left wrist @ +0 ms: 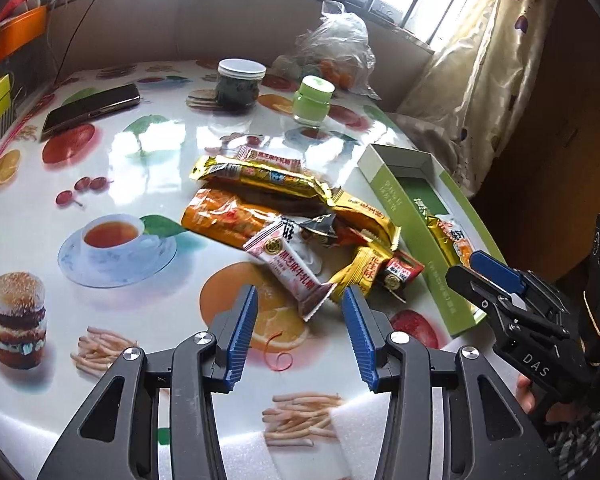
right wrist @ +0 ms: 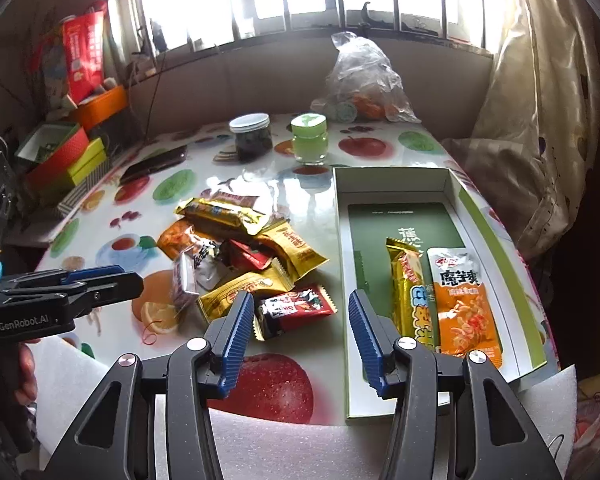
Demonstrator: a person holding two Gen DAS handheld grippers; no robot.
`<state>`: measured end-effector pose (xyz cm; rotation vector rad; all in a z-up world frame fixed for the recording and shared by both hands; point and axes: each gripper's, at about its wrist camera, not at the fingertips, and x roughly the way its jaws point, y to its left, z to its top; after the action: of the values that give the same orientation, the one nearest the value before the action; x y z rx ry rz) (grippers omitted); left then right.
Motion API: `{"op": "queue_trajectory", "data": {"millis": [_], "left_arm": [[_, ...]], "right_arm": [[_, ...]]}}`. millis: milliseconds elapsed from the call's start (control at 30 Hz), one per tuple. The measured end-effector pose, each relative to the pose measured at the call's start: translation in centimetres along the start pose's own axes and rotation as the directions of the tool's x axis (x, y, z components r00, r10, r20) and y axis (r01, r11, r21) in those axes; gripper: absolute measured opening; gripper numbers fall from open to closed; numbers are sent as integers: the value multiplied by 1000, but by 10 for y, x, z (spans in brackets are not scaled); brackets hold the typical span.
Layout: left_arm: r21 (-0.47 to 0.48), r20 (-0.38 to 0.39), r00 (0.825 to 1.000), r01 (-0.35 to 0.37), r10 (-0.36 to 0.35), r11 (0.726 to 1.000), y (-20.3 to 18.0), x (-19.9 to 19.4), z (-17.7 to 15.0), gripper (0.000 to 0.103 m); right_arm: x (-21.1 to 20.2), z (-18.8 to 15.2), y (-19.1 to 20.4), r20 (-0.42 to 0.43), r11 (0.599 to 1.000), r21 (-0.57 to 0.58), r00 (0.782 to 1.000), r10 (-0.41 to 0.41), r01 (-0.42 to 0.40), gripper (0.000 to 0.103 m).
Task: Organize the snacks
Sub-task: 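Withdraw both tools from the box back toward the snack pile, then grasp the yellow peanut-candy packet with the right tool while the left tool approaches a white nougat packet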
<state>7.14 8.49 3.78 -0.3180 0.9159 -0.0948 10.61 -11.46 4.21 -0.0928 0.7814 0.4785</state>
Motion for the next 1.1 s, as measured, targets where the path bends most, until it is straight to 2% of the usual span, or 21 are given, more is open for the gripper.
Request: {"op": "queue_trajectory", "data": {"millis": [133, 233, 433, 533, 633, 733, 967, 1100], "left_arm": [[-11, -22, 1000, -10, 10, 1000, 8, 6, -8, 46], [-19, -34, 999, -11, 10, 1000, 11, 10, -10, 54], [-43, -48, 999, -20, 18, 999, 22, 13, -15, 54], [-68, -46, 999, -23, 20, 997, 30, 13, -16, 54], [-76, -46, 999, -30, 27, 997, 36, 12, -17, 54], [-89, -43, 999, -30, 26, 996, 42, 12, -16, 54], [-111, -43, 999, -26, 21, 994, 51, 15, -14, 54], [-112, -42, 999, -24, 19, 993, 52, 15, -12, 54]], "right_arm": [[10, -2, 11, -26, 1000, -17, 999, 21, -21, 49], [18, -1, 19, -45, 999, -29, 999, 24, -26, 49], [36, 1, 27, -90, 1000, -13, 996, 22, -23, 49], [46, 3, 31, -121, 998, 10, 991, 57, -56, 49], [54, 5, 34, -122, 998, 36, 991, 53, -49, 49], [60, 8, 35, -129, 995, 68, 988, 83, -75, 49], [76, 15, 38, -141, 993, 105, 987, 73, -58, 49], [86, 13, 39, -166, 990, 127, 983, 78, -57, 41]]}}
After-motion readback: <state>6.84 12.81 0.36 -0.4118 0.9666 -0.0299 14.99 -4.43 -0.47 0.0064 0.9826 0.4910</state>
